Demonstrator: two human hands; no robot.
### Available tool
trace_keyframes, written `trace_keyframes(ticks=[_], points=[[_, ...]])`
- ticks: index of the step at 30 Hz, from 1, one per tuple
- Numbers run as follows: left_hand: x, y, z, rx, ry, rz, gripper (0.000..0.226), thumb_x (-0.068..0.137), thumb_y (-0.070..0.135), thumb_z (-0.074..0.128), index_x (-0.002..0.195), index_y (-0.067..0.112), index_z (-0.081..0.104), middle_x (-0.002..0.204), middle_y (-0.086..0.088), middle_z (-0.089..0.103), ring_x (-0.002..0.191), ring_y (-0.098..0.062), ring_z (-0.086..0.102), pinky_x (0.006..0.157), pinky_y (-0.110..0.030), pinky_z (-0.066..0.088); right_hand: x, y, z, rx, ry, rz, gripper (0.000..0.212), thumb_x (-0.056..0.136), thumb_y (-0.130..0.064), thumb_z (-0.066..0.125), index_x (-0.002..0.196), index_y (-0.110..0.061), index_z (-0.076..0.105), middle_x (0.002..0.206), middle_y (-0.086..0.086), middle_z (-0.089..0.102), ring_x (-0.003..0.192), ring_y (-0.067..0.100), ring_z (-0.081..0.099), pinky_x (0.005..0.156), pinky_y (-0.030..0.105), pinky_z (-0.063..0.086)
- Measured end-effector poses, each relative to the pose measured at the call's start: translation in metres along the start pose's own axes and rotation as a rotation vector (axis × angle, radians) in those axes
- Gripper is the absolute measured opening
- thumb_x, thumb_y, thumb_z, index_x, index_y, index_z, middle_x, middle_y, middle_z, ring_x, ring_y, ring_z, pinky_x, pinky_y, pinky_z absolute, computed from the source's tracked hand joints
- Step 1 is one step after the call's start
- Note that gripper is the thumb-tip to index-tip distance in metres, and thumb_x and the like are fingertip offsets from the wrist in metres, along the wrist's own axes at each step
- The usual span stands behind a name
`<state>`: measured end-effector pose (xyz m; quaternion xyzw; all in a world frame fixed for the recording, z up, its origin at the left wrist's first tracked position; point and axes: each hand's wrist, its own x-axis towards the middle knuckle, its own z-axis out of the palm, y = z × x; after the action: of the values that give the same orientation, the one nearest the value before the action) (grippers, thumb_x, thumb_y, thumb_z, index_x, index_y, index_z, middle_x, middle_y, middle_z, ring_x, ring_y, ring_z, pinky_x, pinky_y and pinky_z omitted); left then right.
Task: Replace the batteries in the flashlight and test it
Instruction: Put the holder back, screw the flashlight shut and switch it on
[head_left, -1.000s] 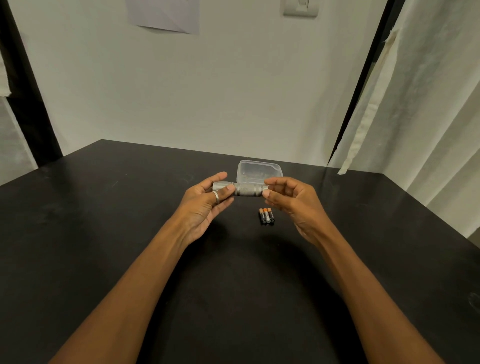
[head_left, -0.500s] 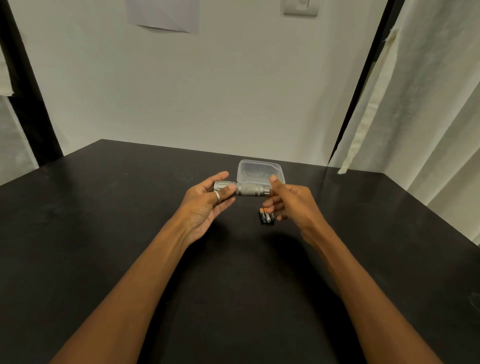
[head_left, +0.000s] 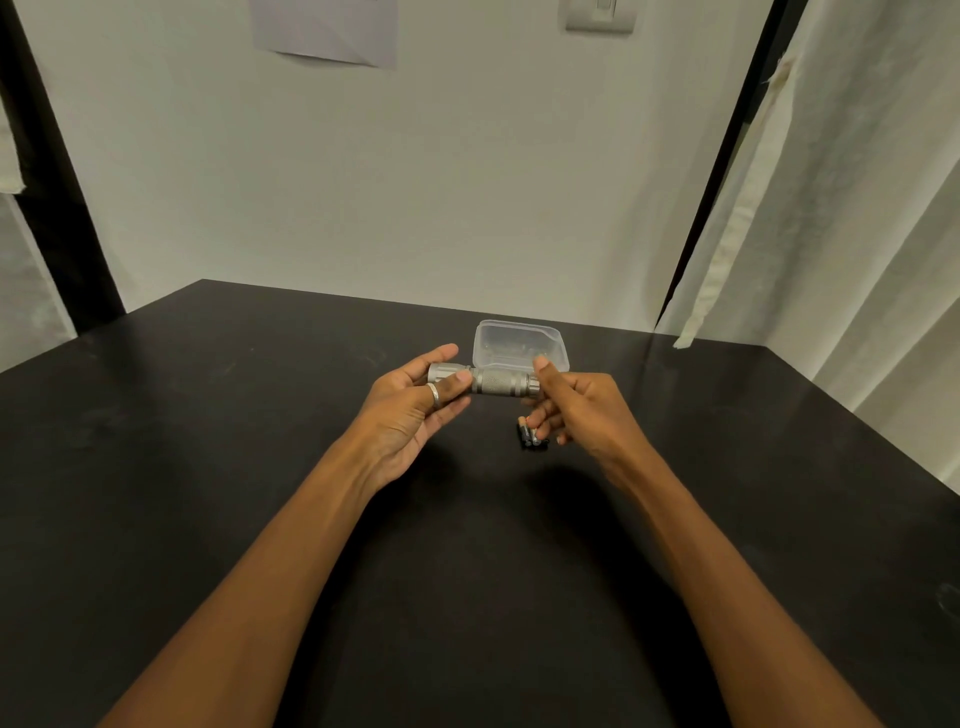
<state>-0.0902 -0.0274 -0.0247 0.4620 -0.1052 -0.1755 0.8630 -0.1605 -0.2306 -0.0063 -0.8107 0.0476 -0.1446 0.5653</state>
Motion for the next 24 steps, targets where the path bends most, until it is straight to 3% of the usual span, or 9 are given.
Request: trace_keyframes(ticks=[2, 4, 7, 10, 12, 15, 18, 21, 24], points=[[0.0, 0.0, 0.0, -0.005, 0.002, 0.001, 0.058, 0.073, 0.003, 0.08, 0.129, 0.01, 0.067, 0.114, -0.01, 0.077, 0.106, -0.02, 0.074, 0.085, -0.03, 0.061, 0.001, 0.0, 0.001, -0.016, 0.017, 0.027, 0.056, 0.1, -0.06, 0.049, 0.087, -0.014, 0.077, 0.073, 0.011, 0.077, 0.058, 0.012, 0.069, 0.047, 0.017, 0.048], [0.0, 0.001, 0.0, -0.011, 0.012, 0.0, 0.055, 0.075, 0.002, 0.079, 0.128, 0.01, 0.068, 0.115, -0.011, 0.076, 0.106, -0.021, 0.074, 0.084, -0.03, 0.061, 0.0, -0.001, -0.001, 0.033, 0.016, 0.036, 0.049, 0.1, -0.057, 0.052, 0.092, -0.015, 0.075, 0.08, 0.009, 0.079, 0.065, 0.013, 0.071, 0.049, 0.02, 0.051], [0.001, 0.001, 0.0, -0.016, 0.032, 0.003, 0.053, 0.076, 0.001, 0.078, 0.127, 0.01, 0.068, 0.117, -0.013, 0.075, 0.106, -0.021, 0.074, 0.082, -0.029, 0.061, 0.0, 0.001, -0.008, 0.187, -0.034, -0.034, 0.018, 0.099, -0.029, 0.067, 0.105, -0.013, 0.072, 0.093, 0.004, 0.077, 0.08, 0.016, 0.074, 0.058, 0.025, 0.057], [0.0, 0.001, 0.0, -0.005, 0.033, 0.004, 0.057, 0.072, 0.003, 0.08, 0.128, 0.01, 0.067, 0.12, -0.013, 0.074, 0.107, -0.021, 0.073, 0.082, -0.029, 0.061, 0.002, 0.003, -0.01, 0.2, -0.045, -0.06, 0.016, 0.095, -0.017, 0.073, 0.109, -0.011, 0.071, 0.092, 0.004, 0.077, 0.083, 0.016, 0.074, 0.062, 0.026, 0.059], [0.0, 0.002, 0.0, 0.004, 0.027, 0.004, 0.06, 0.071, 0.005, 0.08, 0.129, 0.01, 0.067, 0.12, -0.013, 0.073, 0.107, -0.021, 0.073, 0.083, -0.029, 0.061, 0.001, 0.002, -0.007, 0.152, -0.026, -0.045, 0.015, 0.096, -0.025, 0.071, 0.098, -0.01, 0.073, 0.084, 0.003, 0.077, 0.077, 0.015, 0.073, 0.059, 0.023, 0.057], [0.0, 0.001, 0.001, 0.003, 0.026, 0.003, 0.06, 0.07, 0.005, 0.08, 0.129, 0.01, 0.067, 0.117, -0.012, 0.075, 0.106, -0.021, 0.074, 0.082, -0.029, 0.061, 0.0, 0.0, -0.001, 0.04, 0.017, -0.011, 0.037, 0.101, -0.043, 0.06, 0.083, -0.014, 0.072, 0.074, 0.005, 0.077, 0.063, 0.009, 0.07, 0.05, 0.017, 0.051], [0.0, 0.001, 0.001, 0.004, 0.032, 0.004, 0.06, 0.07, 0.004, 0.08, 0.128, 0.01, 0.067, 0.116, -0.011, 0.076, 0.105, -0.02, 0.074, 0.082, -0.029, 0.061, 0.0, 0.0, 0.0, 0.012, 0.046, -0.004, 0.043, 0.102, -0.05, 0.054, 0.088, -0.014, 0.074, 0.081, 0.006, 0.078, 0.064, 0.01, 0.071, 0.049, 0.017, 0.05], [0.0, 0.001, 0.0, -0.005, 0.042, 0.006, 0.06, 0.07, 0.005, 0.081, 0.128, 0.01, 0.067, 0.117, -0.012, 0.076, 0.107, -0.021, 0.074, 0.081, -0.029, 0.061, 0.0, -0.001, -0.008, 0.124, -0.009, -0.046, 0.019, 0.1, -0.032, 0.065, 0.105, -0.016, 0.073, 0.093, 0.002, 0.077, 0.079, 0.013, 0.074, 0.055, 0.021, 0.053], [0.001, 0.001, -0.001, -0.013, 0.046, 0.003, 0.058, 0.07, 0.004, 0.081, 0.127, 0.011, 0.068, 0.116, -0.012, 0.076, 0.106, -0.021, 0.074, 0.08, -0.028, 0.061, 0.001, 0.001, -0.011, 0.141, -0.057, -0.079, 0.019, 0.093, -0.017, 0.074, 0.112, -0.015, 0.072, 0.099, 0.006, 0.077, 0.087, 0.014, 0.075, 0.059, 0.021, 0.055]])
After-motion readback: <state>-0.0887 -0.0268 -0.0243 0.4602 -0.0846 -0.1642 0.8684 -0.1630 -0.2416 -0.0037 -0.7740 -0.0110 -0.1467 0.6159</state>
